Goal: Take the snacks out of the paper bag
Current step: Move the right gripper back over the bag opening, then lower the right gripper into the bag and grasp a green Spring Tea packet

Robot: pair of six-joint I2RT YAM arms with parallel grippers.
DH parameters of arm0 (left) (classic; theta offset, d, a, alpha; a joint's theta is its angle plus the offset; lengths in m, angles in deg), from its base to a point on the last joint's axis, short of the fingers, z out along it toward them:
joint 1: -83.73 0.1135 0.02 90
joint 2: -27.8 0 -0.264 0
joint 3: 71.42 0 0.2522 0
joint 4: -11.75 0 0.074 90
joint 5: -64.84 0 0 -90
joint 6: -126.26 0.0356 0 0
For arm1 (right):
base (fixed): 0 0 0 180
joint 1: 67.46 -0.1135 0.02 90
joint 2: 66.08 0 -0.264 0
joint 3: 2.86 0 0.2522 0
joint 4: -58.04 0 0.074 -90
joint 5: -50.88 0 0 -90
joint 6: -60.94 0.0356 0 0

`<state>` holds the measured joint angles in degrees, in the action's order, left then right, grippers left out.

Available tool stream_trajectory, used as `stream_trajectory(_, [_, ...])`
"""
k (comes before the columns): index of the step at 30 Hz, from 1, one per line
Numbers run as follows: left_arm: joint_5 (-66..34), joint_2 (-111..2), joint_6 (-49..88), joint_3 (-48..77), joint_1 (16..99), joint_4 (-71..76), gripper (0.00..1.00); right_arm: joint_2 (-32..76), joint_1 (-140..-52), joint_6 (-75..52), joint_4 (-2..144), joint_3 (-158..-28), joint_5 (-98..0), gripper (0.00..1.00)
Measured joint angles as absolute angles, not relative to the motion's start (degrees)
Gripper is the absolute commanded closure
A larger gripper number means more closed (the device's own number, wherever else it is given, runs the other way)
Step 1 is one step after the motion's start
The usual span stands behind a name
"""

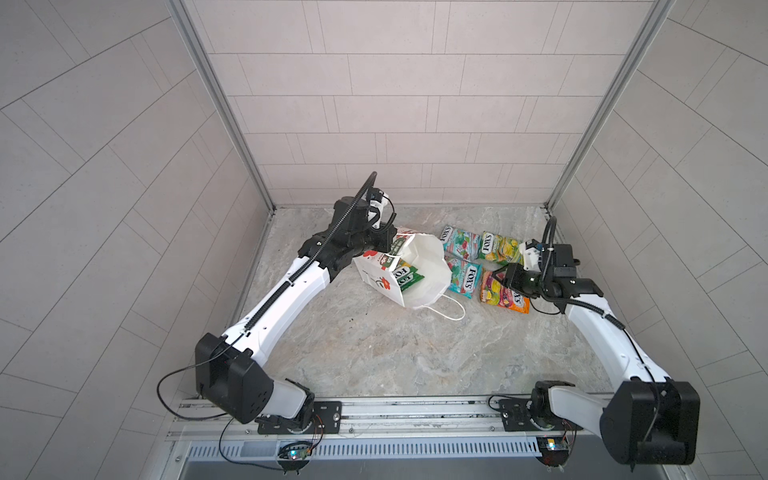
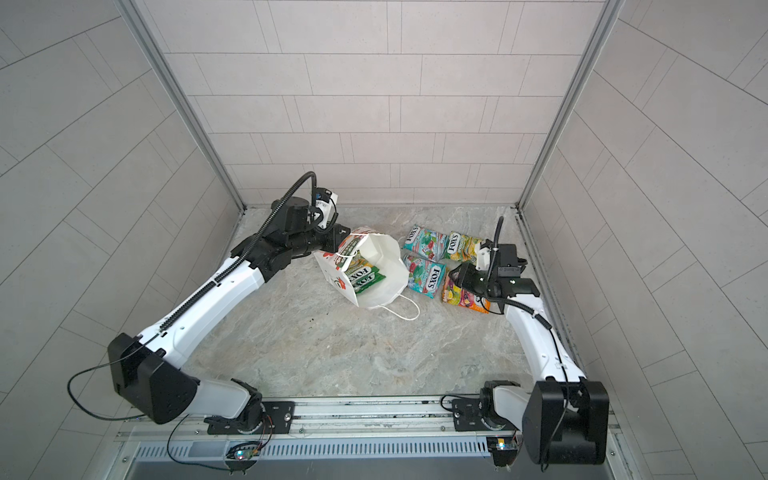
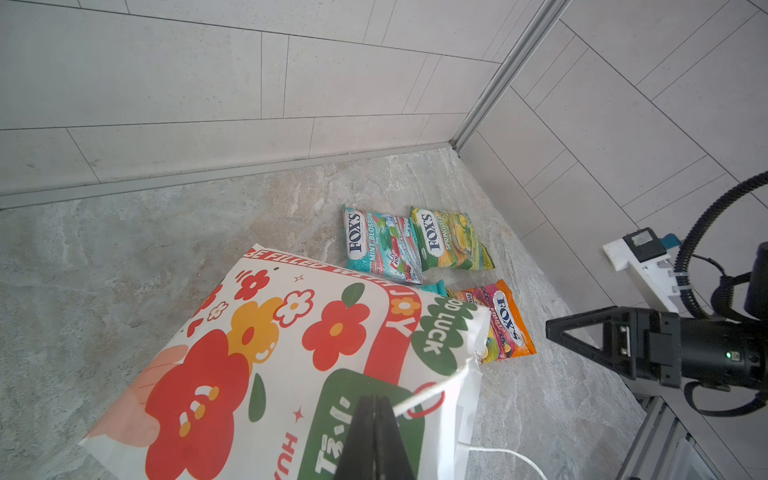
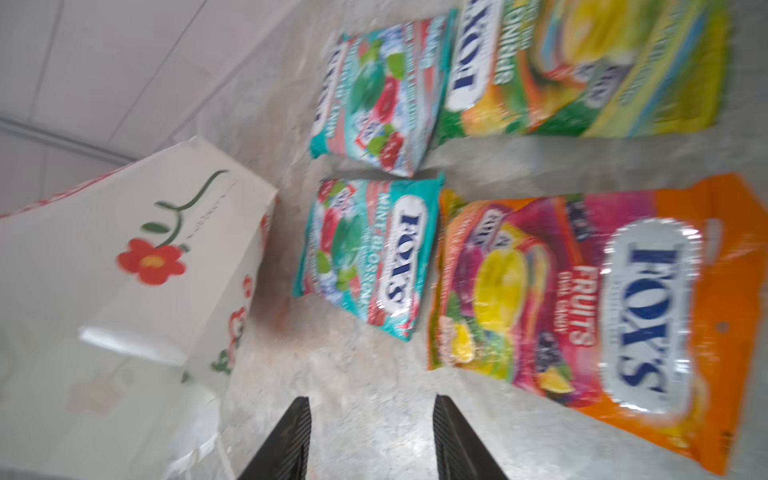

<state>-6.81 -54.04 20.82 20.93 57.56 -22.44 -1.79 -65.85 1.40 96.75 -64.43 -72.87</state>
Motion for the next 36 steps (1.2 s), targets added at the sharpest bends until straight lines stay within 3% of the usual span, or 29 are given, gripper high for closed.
stream_trajectory(8, [-5.9, -54.0, 20.8, 20.9, 57.6, -22.4, 1.00, -7.9, -82.1, 9.2, 86.4, -61.0, -74.4, 0.50])
stream_trajectory(17, [-5.2, -54.0, 20.8, 20.9, 57.6, -22.4, 1.00, -3.8, -95.9, 12.2, 83.6, -67.3, -68.1, 0.53])
stream_trajectory(36, [-4.2, -54.0, 20.8, 20.9, 57.6, -22.4, 1.00, 13.9, -108.3, 17.4, 82.3, -75.5, -49.2, 0.59])
